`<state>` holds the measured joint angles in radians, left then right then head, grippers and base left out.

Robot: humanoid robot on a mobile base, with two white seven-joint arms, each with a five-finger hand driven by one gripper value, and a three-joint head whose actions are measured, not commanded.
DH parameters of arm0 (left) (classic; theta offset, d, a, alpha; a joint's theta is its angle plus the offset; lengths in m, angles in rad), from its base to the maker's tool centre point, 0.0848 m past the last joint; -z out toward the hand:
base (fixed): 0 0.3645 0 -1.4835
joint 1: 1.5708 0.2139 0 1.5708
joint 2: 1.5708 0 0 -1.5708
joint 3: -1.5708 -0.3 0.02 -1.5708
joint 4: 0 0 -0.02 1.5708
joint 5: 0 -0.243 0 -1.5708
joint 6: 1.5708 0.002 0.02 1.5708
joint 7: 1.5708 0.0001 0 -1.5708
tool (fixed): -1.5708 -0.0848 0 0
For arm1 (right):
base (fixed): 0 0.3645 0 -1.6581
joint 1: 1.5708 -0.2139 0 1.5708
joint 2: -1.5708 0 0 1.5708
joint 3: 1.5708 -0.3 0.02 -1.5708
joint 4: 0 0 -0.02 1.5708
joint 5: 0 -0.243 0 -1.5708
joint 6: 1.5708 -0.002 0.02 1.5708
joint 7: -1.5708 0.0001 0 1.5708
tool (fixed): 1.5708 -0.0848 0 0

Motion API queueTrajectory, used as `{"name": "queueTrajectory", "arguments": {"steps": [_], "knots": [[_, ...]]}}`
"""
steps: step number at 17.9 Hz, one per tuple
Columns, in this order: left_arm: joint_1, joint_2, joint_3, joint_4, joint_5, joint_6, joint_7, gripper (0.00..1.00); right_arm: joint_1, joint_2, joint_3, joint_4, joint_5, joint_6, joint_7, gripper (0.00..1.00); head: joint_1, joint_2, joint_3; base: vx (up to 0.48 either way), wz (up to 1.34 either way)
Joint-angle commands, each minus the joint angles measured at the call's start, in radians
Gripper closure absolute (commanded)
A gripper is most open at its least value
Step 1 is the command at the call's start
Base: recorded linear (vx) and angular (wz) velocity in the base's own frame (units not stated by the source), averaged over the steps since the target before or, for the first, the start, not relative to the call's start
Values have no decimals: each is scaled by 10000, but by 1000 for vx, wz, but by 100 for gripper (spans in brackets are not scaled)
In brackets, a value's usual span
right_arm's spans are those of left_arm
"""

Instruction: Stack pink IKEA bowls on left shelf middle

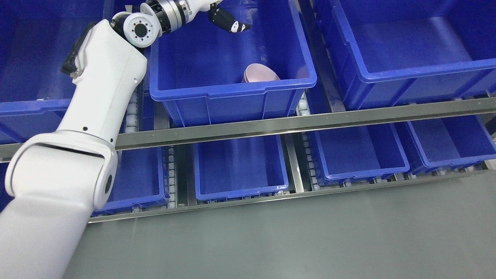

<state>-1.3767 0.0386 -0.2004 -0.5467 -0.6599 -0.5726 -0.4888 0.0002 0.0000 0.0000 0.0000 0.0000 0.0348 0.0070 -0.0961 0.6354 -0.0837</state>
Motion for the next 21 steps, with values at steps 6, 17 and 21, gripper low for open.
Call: {"name": "queueTrajectory", "arguments": {"steps": [6, 17, 21], "knots": [[375, -212, -1717, -2460, 4534, 1351, 346, 15, 290, -174, -107, -337, 0, 5, -8, 0, 0, 0, 0, 0, 0], [2338, -212, -7704, -7370, 8301, 3654, 2572, 0, 290, -174, -107, -337, 0, 5, -8, 0, 0, 0, 0, 0, 0], [3119, -212, -8548, -8199, 8302, 3701, 2541, 0, 290, -174, -107, -337, 0, -10, -8, 0, 0, 0, 0, 0, 0]]}}
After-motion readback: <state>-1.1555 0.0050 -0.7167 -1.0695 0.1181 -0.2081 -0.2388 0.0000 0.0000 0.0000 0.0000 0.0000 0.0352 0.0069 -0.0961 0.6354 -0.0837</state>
